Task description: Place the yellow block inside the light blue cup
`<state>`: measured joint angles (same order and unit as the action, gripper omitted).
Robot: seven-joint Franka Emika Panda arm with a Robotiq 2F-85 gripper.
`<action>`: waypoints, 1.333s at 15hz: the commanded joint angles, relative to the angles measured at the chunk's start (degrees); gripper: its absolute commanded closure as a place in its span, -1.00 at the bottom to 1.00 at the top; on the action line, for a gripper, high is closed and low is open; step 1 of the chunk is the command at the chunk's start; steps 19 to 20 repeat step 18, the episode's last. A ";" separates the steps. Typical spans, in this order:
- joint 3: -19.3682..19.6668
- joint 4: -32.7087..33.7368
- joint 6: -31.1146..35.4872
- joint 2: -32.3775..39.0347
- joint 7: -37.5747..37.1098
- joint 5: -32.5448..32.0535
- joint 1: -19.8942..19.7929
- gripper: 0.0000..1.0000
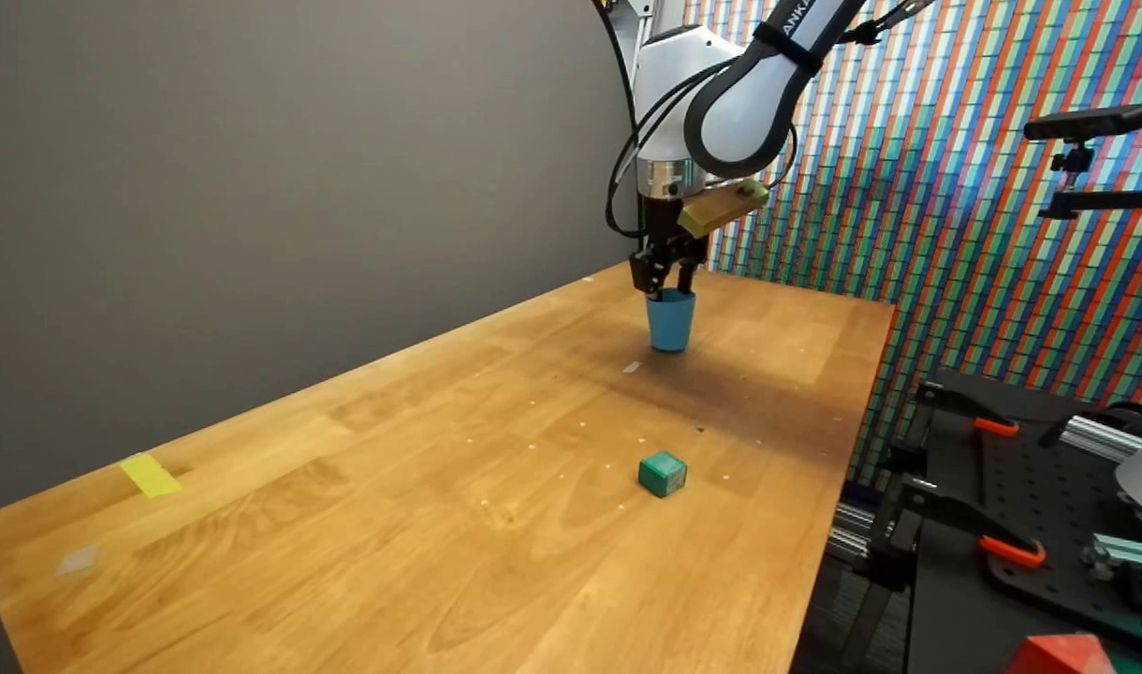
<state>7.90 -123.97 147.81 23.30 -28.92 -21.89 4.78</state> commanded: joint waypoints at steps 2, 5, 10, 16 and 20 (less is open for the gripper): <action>-0.03 -2.78 1.73 -6.63 4.14 2.73 -0.20 -0.87; -0.41 -5.36 1.21 -14.32 6.96 2.96 -0.83 -1.00; -3.55 -8.38 -7.11 -28.59 17.66 10.22 -2.47 -1.00; -5.13 -6.41 -20.13 -32.33 27.19 18.73 -2.91 -1.00; -5.28 -6.46 -20.06 -32.10 27.07 18.70 -3.04 -1.00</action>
